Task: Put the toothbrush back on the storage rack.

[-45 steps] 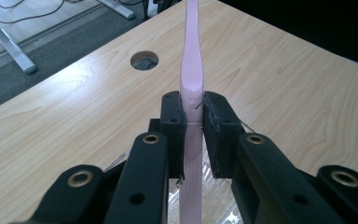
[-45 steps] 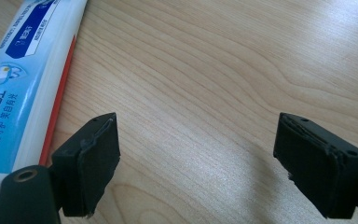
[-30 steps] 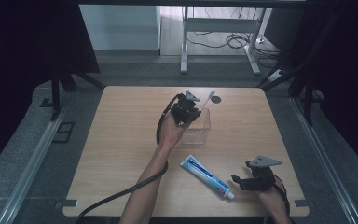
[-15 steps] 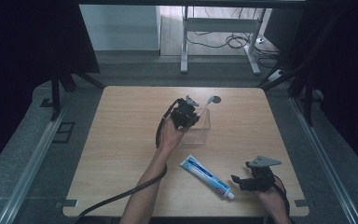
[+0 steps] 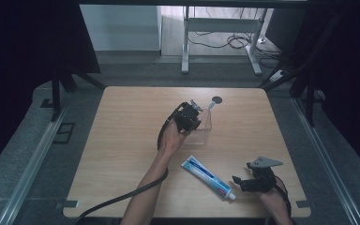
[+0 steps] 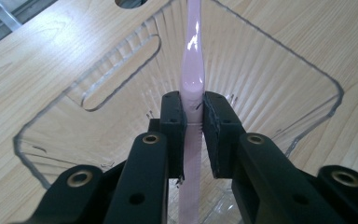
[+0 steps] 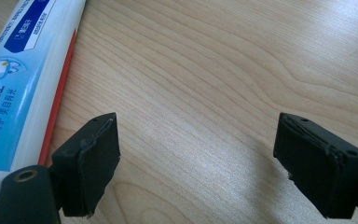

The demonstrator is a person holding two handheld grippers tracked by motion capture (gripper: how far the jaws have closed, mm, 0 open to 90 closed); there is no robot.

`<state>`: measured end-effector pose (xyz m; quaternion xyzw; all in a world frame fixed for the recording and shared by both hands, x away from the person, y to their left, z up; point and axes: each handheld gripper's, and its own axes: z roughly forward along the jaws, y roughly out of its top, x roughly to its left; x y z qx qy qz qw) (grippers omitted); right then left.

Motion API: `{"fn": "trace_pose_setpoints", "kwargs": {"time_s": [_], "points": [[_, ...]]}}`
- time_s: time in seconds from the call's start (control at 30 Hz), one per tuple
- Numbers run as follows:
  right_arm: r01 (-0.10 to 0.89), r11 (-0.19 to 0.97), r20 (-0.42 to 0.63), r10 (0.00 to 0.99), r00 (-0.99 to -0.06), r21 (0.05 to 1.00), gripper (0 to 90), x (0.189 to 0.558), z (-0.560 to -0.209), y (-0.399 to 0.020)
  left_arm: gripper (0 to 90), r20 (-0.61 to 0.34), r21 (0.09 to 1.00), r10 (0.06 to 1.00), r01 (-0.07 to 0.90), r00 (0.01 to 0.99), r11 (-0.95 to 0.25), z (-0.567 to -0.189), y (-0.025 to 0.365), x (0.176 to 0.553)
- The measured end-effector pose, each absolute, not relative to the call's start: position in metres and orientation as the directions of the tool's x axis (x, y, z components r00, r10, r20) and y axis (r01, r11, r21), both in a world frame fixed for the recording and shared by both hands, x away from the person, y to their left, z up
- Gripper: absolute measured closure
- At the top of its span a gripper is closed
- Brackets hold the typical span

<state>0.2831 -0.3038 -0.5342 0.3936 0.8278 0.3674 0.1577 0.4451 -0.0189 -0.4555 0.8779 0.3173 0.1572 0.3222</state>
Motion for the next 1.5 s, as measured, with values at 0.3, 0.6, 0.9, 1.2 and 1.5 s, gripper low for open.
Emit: {"fn": "trace_pose_setpoints", "kwargs": {"time_s": [0.3, 0.6, 0.9, 1.2, 1.5], "points": [[0.54, 0.426, 0.028, 0.767, -0.641, 0.726, 14.9, 0.283, -0.535, -0.303, 78.6, 0.108, 0.622, 0.645, 0.455, 0.757, -0.637, -0.455, -0.022, 0.445], [0.542, 0.423, 0.031, 0.768, -0.64, 0.726, 14.9, 0.283, -0.535, -0.304, 72.3, 0.075, 0.647, 0.651, 0.459, 0.756, -0.609, -0.454, -0.022, 0.444], [0.539, 0.421, 0.03, 0.767, -0.641, 0.73, 14.9, 0.283, -0.535, -0.303, 64.6, 0.064, 0.67, 0.652, 0.451, 0.756, -0.59, -0.445, -0.02, 0.44], [0.536, 0.423, 0.028, 0.766, -0.642, 0.731, 14.9, 0.283, -0.535, -0.303, 56.5, 0.016, 0.721, 0.646, 0.439, 0.763, -0.536, -0.434, -0.009, 0.435], [0.534, 0.421, 0.026, 0.767, -0.641, 0.734, 14.9, 0.283, -0.534, -0.303, 49.5, -0.013, 0.769, 0.631, 0.411, 0.775, -0.489, -0.424, 0.008, 0.425]]}}
